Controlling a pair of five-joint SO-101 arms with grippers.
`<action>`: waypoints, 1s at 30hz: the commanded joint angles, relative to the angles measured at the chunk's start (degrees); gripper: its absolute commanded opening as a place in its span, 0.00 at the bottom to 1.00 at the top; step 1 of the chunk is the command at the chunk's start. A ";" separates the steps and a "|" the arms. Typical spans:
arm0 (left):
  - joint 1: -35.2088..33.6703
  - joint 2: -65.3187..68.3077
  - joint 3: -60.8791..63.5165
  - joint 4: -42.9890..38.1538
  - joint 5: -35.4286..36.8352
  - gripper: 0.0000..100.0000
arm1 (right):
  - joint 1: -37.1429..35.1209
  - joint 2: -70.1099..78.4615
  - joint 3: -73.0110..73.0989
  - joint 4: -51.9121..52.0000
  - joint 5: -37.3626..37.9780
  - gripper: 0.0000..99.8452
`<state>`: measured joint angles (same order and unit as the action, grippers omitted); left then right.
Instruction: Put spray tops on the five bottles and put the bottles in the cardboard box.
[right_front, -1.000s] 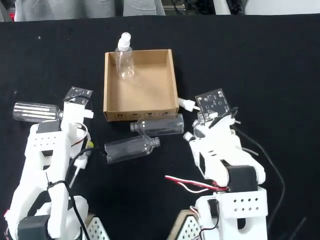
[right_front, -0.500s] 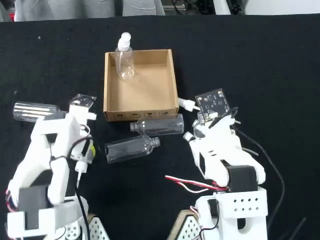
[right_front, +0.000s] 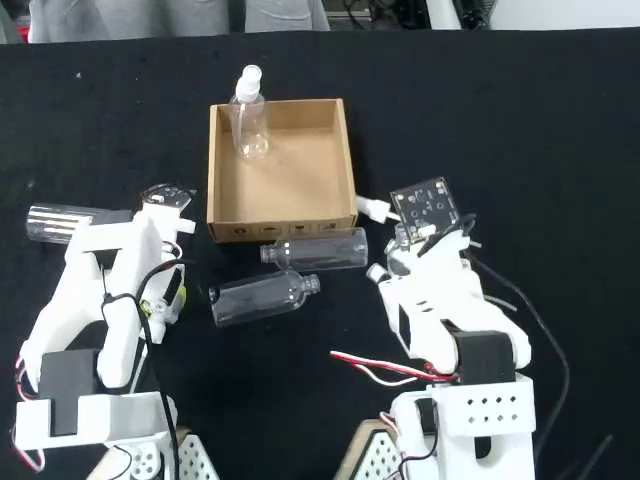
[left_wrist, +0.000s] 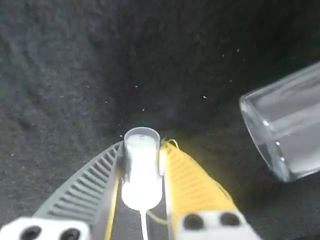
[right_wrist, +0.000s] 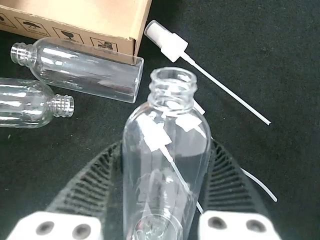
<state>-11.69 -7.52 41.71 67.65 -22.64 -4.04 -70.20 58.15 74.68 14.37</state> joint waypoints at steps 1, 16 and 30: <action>0.57 -0.18 -3.30 0.62 0.00 0.03 | 1.14 -1.89 -0.40 -1.58 0.09 0.12; 0.84 -19.78 -3.30 7.12 3.87 0.03 | 0.70 -1.89 -0.31 -1.41 0.09 0.12; 9.63 -41.49 -3.65 10.20 17.49 0.03 | -3.25 -1.89 -0.48 -1.41 0.09 0.12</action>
<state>-4.48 -44.88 41.71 77.93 -7.52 -4.84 -70.20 58.15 74.68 14.37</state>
